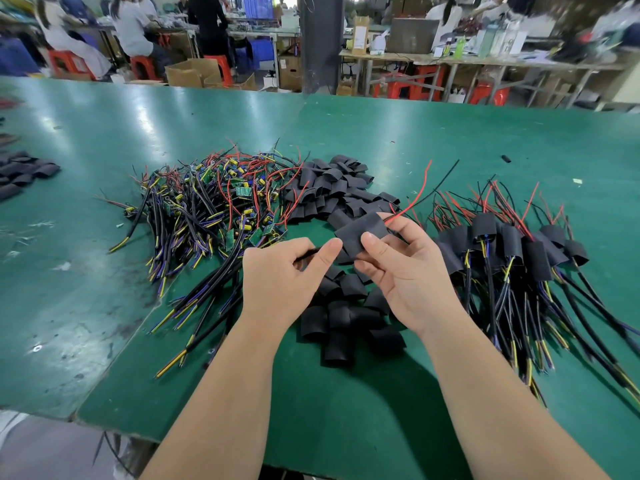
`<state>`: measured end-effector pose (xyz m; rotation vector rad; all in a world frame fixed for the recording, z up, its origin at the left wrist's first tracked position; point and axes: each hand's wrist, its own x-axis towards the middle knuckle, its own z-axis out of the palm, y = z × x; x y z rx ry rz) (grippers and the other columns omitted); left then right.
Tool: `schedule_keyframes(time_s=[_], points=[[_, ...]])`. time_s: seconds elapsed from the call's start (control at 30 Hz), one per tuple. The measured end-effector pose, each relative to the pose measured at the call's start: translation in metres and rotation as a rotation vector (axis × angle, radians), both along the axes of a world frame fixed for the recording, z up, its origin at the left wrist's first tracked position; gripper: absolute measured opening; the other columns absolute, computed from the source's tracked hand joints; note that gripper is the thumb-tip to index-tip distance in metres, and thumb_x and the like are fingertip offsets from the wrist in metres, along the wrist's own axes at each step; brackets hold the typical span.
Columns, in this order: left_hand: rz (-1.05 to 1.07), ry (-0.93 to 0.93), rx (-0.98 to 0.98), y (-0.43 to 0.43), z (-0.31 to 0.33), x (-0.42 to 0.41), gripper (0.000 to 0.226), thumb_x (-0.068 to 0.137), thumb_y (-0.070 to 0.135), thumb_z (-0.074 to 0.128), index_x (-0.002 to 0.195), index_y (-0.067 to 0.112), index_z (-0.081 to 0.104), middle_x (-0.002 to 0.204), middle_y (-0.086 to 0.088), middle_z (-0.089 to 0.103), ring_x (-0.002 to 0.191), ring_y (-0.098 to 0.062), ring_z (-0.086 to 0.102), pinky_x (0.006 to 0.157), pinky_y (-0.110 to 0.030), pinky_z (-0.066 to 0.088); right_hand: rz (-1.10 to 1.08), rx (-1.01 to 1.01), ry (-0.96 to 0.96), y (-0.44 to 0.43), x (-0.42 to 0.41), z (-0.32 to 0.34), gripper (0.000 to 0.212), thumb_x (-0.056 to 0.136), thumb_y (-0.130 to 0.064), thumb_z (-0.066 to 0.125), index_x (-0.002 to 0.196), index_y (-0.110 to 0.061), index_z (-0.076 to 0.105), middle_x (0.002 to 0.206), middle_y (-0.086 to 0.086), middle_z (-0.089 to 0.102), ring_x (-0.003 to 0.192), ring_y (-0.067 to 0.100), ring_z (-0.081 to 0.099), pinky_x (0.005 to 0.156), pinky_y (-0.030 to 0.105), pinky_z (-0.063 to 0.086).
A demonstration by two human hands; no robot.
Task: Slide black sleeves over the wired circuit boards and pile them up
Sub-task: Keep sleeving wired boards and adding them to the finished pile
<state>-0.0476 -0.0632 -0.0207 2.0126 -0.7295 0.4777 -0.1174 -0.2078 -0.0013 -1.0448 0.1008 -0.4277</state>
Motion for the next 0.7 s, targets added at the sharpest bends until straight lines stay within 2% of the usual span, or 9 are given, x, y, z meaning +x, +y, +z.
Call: schedule_keyframes(time_s=[0.13,0.3,0.4,0.47,0.57,0.63,0.7], points=[[-0.009,0.024,0.009,0.001,0.002,-0.001,0.065,0.085,0.065,0.046,0.054,0.008,0.032,0.046,0.001,0.027,0.047,-0.021,0.03,0.06,-0.034,0.029,0.014,0.0,0.024,0.0,-0.001,0.002,0.026,0.066,-0.009,0.072,0.088,-0.016,0.059,0.07,0.008,0.054,0.057,0.015,0.061,0.058,0.026,0.054],[-0.014,0.029,0.027,0.0,0.001,-0.001,0.059,0.084,0.064,0.048,0.053,0.019,0.025,0.045,0.001,0.026,0.047,-0.014,0.027,0.059,-0.031,0.027,-0.02,0.028,0.033,0.001,-0.002,0.002,0.029,0.065,-0.008,0.073,0.09,-0.019,0.064,0.065,0.003,0.055,0.063,0.017,0.06,0.061,0.028,0.055],[-0.019,0.039,0.016,-0.001,-0.003,0.001,0.051,0.085,0.063,0.046,0.056,0.022,0.038,0.046,0.002,0.036,0.047,-0.014,0.036,0.054,-0.024,0.028,-0.084,0.155,0.059,0.0,0.001,0.005,0.036,0.073,-0.004,0.07,0.104,-0.01,0.053,0.076,0.007,0.055,0.066,0.016,0.064,0.062,0.026,0.055],[-0.016,0.074,-0.017,0.0,-0.005,0.003,0.047,0.088,0.062,0.036,0.069,0.022,0.052,0.052,-0.001,0.047,0.052,-0.016,0.044,0.053,-0.02,0.031,-0.163,0.285,0.05,-0.009,0.002,0.013,0.021,0.084,0.0,0.064,0.098,-0.009,0.051,0.078,0.009,0.061,0.064,0.013,0.064,0.059,0.022,0.054],[0.008,0.114,-0.099,0.003,-0.006,0.005,0.049,0.091,0.059,0.024,0.088,0.025,0.058,0.06,-0.004,0.056,0.054,-0.018,0.049,0.054,-0.023,0.035,-0.336,0.361,0.006,-0.036,-0.001,0.034,0.013,0.087,0.001,0.062,0.093,-0.006,0.053,0.074,0.009,0.062,0.063,0.013,0.061,0.052,0.018,0.05],[0.038,0.128,-0.13,0.003,-0.007,0.007,0.048,0.092,0.057,0.02,0.093,0.026,0.057,0.062,-0.003,0.057,0.053,-0.014,0.049,0.053,-0.024,0.035,-0.499,0.209,-0.024,-0.058,-0.009,0.049,0.012,0.086,0.002,0.064,0.088,-0.007,0.056,0.071,0.007,0.064,0.058,0.013,0.061,0.053,0.02,0.049],[0.069,0.135,-0.123,0.002,-0.008,0.008,0.042,0.094,0.052,0.02,0.096,0.029,0.054,0.063,0.0,0.057,0.055,-0.012,0.05,0.054,-0.024,0.037,-0.718,-0.208,0.075,-0.081,-0.018,0.06,0.014,0.083,-0.006,0.069,0.09,-0.014,0.061,0.073,0.001,0.067,0.056,0.013,0.061,0.056,0.026,0.049]])
